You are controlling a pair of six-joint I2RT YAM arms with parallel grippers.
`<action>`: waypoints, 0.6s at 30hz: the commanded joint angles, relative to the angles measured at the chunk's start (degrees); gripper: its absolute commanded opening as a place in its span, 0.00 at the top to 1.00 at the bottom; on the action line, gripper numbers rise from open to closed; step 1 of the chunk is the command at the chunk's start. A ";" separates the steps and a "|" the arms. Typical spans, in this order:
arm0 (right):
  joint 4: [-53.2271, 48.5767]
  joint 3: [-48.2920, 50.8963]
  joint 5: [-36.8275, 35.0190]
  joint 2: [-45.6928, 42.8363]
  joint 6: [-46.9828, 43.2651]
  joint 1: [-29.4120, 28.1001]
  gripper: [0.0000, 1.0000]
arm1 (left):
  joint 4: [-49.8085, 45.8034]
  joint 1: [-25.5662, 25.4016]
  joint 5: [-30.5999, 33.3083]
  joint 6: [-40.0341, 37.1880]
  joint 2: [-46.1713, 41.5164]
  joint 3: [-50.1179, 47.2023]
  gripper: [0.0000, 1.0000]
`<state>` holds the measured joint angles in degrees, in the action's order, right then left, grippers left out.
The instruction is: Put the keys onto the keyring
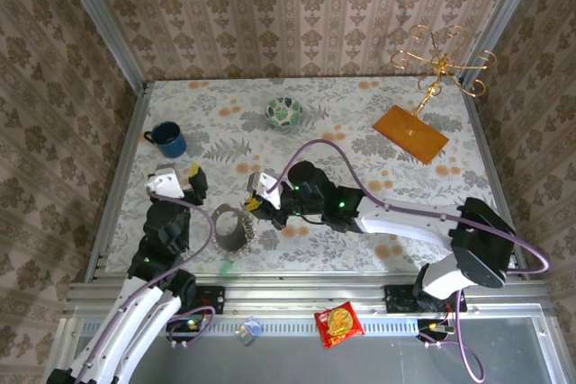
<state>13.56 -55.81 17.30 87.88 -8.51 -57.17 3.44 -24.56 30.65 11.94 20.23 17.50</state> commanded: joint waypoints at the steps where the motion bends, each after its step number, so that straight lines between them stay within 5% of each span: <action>1: 1.35 -1.25 -4.20 1.65 -0.62 1.43 1.00 | -2.85 0.85 4.62 3.13 0.04 2.37 0.25; 18: -23.10 4.04 -16.26 2.51 -26.84 14.70 1.00 | -1.02 2.49 -2.05 0.91 12.68 2.85 0.26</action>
<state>-4.19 -52.03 5.67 90.39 -28.69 -42.98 1.69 -22.70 30.06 13.74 31.16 18.52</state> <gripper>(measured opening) 0.068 0.739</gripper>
